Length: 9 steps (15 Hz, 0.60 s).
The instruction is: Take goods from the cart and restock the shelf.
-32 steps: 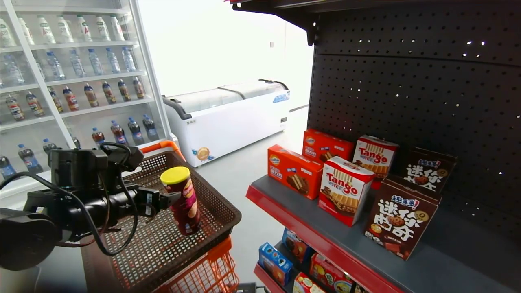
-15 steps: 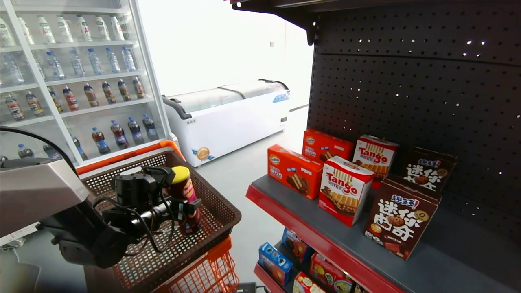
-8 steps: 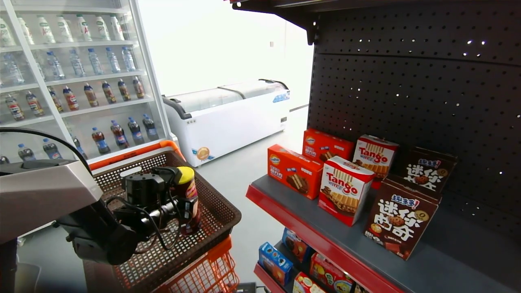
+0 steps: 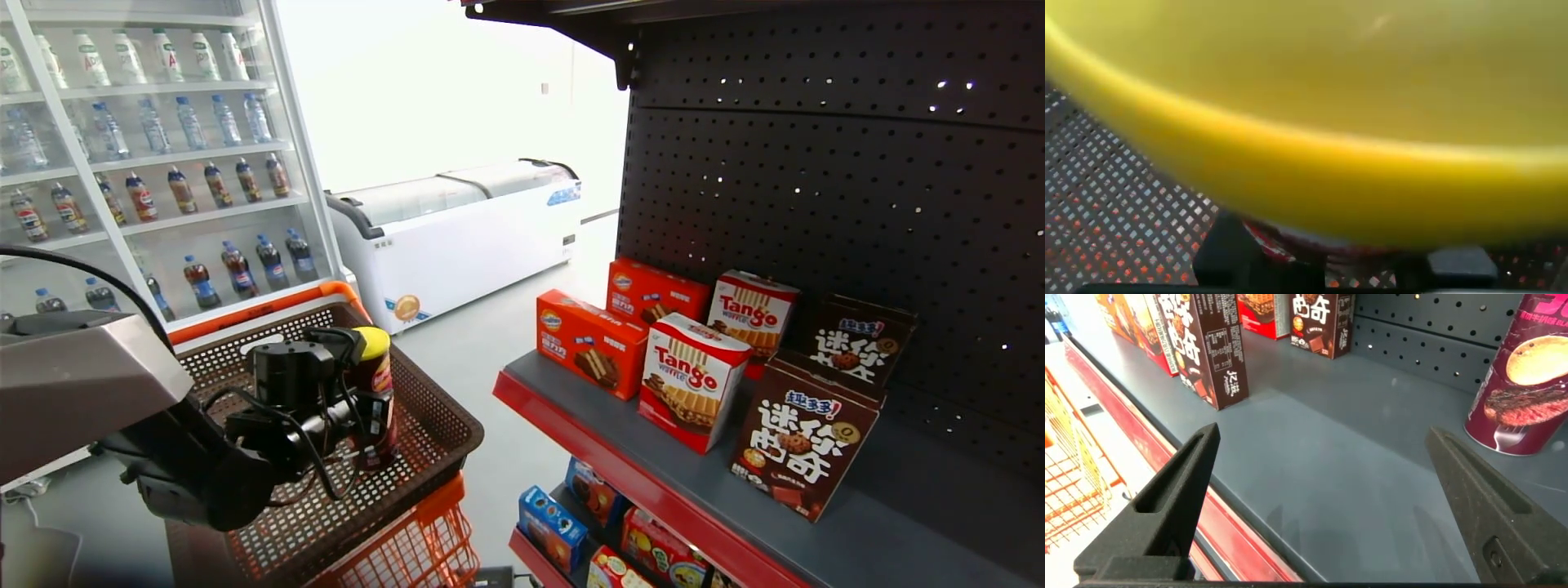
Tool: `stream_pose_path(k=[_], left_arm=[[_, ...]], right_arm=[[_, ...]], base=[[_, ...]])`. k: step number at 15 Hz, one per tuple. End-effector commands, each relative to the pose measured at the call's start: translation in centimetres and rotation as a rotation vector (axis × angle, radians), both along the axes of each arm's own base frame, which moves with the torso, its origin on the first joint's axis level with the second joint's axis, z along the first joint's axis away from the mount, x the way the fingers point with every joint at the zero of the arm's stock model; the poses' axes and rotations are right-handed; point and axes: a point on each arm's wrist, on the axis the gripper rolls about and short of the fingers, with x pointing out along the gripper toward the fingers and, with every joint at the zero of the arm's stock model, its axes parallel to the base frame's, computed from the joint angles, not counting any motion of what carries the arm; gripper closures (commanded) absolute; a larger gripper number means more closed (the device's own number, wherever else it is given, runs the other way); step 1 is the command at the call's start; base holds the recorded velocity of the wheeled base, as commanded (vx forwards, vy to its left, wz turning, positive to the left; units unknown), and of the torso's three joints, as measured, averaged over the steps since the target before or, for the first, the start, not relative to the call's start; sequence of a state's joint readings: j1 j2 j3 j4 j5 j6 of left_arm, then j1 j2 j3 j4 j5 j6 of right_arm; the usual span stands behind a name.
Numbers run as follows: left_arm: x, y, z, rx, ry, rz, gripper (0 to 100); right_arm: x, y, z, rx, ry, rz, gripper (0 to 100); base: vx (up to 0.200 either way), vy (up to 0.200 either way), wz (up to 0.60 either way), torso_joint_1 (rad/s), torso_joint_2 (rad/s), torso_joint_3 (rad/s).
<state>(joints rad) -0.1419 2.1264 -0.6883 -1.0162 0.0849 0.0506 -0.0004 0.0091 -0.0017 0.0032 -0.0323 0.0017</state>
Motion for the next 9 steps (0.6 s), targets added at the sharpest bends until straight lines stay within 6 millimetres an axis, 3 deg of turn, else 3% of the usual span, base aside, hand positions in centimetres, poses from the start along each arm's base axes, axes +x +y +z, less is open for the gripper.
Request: stream_pose_path(k=[1,4,6,9], left_arm=[[-1.4,0.1,5.0,-0.015,-0.095,-0.010,100],[-3.6,0.1,9.7,-0.079,-0.143,-0.171,100],[-4.6,0.1,11.0,-0.091,-0.149,-0.210,100],[-8.0,-0.3,14.0,-0.164,-0.096,-0.414,100]], right_arm=[[0.0,0.0,0.0,0.000,0.000,0.001,0],[0.0,0.0,0.0,0.000,0.000,0.001,0],[0.0,0.0,0.0,0.000,0.002,0.001,0],[0.0,0.0,0.0,0.000,0.000,0.001,0]], base=[[0.000,0.000,0.00,0.000,0.00,0.000],[0.000,0.000,0.00,0.000,0.00,0.000],[0.000,0.000,0.00,0.000,0.00,0.000],[0.000,0.000,0.00,0.000,0.00,0.000]])
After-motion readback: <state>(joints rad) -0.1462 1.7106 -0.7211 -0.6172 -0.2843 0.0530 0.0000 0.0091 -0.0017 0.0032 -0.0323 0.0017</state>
